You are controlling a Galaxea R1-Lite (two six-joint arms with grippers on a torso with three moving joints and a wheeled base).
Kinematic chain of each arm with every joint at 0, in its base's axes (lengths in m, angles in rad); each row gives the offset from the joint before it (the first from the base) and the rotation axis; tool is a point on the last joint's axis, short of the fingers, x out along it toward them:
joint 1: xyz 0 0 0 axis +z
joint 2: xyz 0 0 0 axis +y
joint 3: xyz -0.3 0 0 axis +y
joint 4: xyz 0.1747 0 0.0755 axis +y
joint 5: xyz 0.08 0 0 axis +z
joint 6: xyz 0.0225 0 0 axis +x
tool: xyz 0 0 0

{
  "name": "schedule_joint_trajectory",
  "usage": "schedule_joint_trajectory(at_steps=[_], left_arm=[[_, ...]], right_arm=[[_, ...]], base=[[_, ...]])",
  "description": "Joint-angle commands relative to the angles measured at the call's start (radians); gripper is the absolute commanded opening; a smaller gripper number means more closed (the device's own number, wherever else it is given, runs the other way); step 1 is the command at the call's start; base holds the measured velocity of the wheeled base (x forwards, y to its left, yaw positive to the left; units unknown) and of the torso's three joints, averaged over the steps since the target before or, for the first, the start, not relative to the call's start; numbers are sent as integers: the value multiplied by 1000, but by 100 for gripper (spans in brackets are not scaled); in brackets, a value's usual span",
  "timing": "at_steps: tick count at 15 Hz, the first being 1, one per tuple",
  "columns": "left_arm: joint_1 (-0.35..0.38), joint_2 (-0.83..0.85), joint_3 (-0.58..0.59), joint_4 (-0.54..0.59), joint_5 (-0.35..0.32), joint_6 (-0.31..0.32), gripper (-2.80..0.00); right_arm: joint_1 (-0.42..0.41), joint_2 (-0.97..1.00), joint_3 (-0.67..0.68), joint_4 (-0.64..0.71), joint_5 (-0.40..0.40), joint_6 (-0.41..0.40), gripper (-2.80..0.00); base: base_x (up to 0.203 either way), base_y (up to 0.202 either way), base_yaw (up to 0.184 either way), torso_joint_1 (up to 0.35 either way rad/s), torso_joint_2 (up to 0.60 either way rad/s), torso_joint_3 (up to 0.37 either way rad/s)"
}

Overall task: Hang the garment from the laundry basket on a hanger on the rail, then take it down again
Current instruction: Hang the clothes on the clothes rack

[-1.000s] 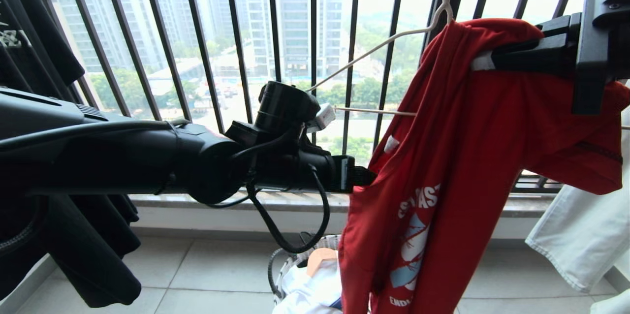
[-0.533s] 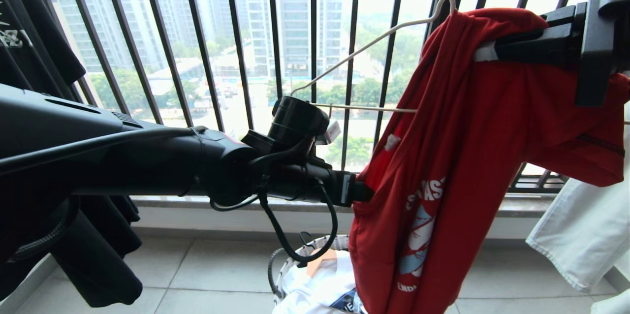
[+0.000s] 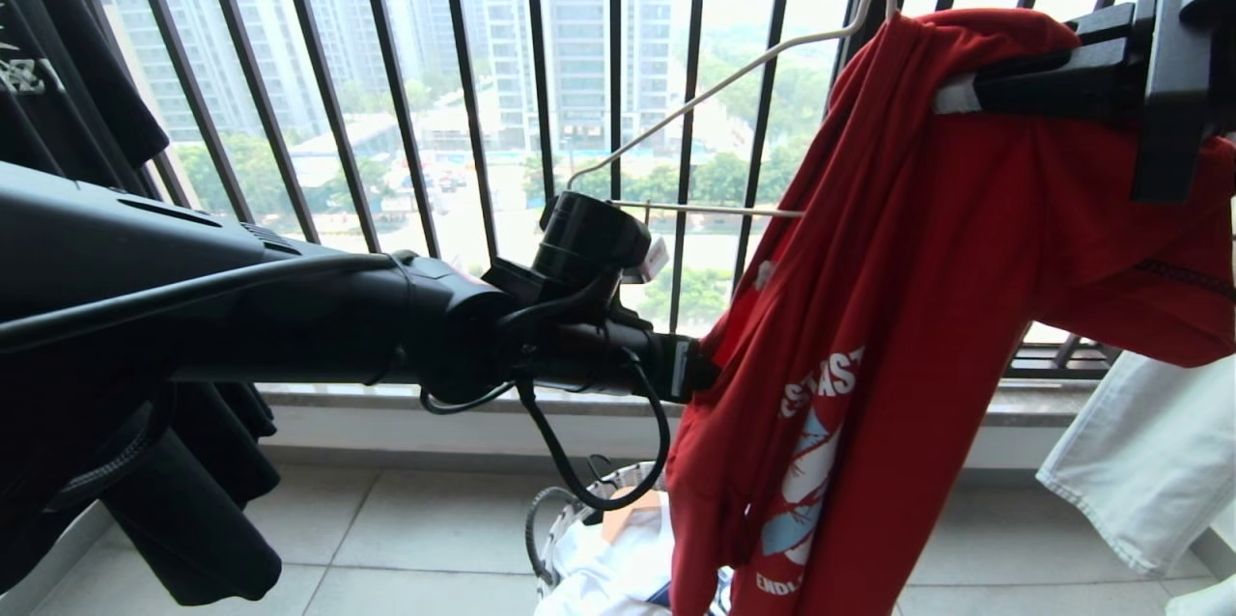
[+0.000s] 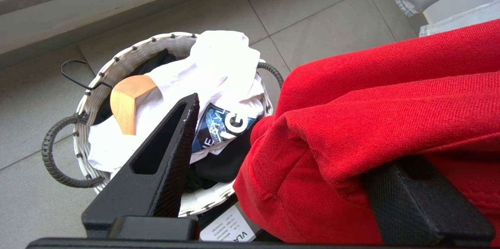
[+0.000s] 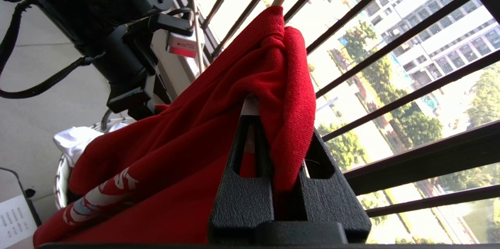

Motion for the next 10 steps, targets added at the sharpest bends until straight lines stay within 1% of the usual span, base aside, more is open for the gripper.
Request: schedule_joint_trajectory(at_steps=[1,3,5,8,10], left_arm=[[0,-10,2,0,-1,-1,-280],[2,-20,5,0,-1,0,-280],[13,-26,-2,0,1,-1,-280],[73,-12,-38,1,-1,-2,-280],[120,-3,-72,6,-4,-4,-280]], right_arm=[[-1,2,0,3,2,-4,-280],[-11,3,0,1,2,-4,-280],[-57,6,0,0,5,-4,-280],[-128,6,-6,-26,14,-2,-280],[-144,3,0,-27,14,-2,-280]], base=[[0,0,0,0,0,0],[0,0,0,0,0,0],[0,0,0,0,0,0],[0,0,0,0,0,0],[0,0,0,0,0,0]])
